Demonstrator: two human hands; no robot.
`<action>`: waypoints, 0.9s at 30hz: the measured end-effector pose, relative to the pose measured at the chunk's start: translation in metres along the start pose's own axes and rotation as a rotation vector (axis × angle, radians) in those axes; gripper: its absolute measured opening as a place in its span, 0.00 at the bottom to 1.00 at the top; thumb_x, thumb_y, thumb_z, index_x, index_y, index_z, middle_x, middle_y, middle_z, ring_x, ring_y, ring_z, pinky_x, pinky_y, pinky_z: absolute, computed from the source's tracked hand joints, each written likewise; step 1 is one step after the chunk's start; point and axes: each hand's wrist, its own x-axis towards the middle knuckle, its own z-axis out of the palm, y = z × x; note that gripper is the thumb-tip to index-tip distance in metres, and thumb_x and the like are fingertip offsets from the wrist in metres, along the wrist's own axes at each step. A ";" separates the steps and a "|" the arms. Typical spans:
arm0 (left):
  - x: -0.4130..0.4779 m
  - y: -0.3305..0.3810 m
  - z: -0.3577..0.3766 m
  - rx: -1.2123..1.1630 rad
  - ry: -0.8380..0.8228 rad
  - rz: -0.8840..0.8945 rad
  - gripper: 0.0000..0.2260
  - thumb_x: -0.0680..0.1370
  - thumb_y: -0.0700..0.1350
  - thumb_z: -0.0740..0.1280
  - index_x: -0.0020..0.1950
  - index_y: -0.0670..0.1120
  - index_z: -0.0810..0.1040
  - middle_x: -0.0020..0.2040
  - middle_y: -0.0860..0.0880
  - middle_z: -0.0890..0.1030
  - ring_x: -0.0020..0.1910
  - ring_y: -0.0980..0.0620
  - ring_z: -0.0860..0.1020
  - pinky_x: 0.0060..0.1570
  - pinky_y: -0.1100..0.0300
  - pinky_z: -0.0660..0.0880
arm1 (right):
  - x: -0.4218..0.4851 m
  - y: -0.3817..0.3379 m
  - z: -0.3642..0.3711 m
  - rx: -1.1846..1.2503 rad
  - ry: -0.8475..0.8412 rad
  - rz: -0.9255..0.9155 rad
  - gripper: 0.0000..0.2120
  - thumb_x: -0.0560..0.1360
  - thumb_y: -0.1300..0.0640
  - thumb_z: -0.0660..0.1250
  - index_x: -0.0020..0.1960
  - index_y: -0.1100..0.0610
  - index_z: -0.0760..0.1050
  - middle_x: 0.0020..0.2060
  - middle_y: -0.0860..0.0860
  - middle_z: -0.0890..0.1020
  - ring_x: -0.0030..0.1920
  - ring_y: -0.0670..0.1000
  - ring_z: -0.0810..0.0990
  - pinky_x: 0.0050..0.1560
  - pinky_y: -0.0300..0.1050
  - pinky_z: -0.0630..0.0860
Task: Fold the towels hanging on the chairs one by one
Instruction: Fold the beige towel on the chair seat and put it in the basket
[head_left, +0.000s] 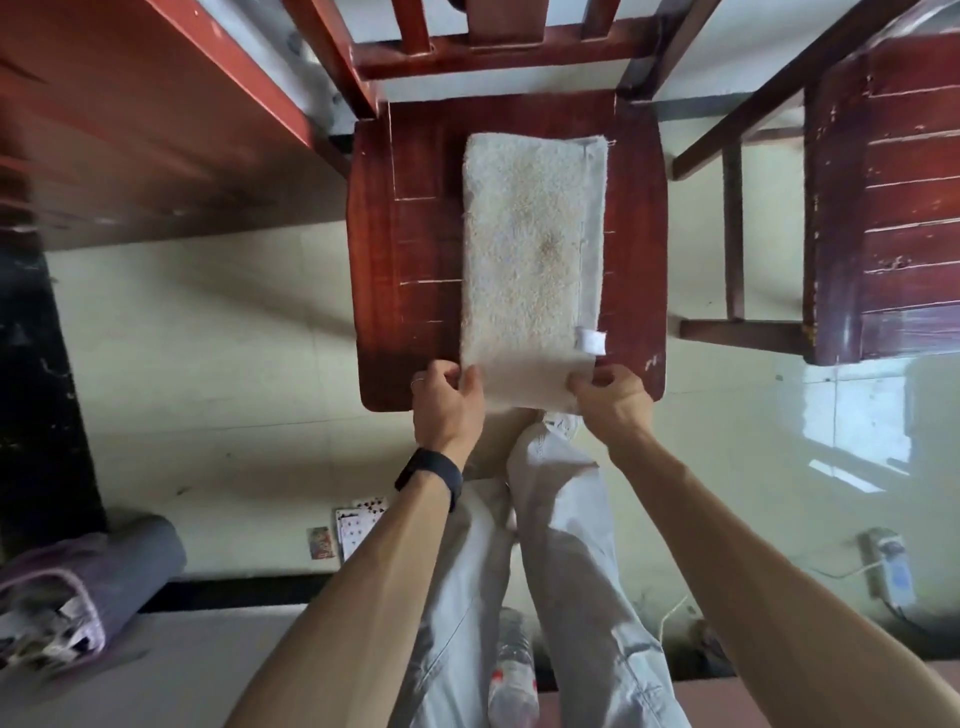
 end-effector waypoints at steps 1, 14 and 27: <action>0.001 0.000 -0.002 -0.034 -0.018 -0.008 0.07 0.77 0.52 0.68 0.47 0.49 0.76 0.50 0.46 0.79 0.51 0.44 0.78 0.50 0.56 0.72 | -0.002 0.001 -0.001 0.011 0.000 -0.007 0.13 0.75 0.49 0.70 0.55 0.56 0.79 0.45 0.50 0.81 0.48 0.54 0.80 0.51 0.49 0.78; -0.042 -0.033 -0.052 -0.335 -0.365 -0.245 0.20 0.70 0.54 0.76 0.45 0.49 0.66 0.42 0.47 0.80 0.32 0.51 0.77 0.37 0.55 0.75 | -0.064 0.034 -0.017 0.452 -0.125 0.175 0.18 0.74 0.54 0.76 0.55 0.59 0.71 0.49 0.58 0.79 0.44 0.56 0.83 0.32 0.40 0.81; -0.042 0.017 -0.114 -0.602 -0.809 -0.376 0.21 0.76 0.29 0.57 0.61 0.45 0.81 0.46 0.50 0.84 0.44 0.48 0.81 0.47 0.59 0.73 | -0.090 0.004 -0.060 0.600 -0.311 0.088 0.18 0.75 0.72 0.56 0.53 0.61 0.81 0.45 0.59 0.81 0.40 0.55 0.82 0.42 0.44 0.82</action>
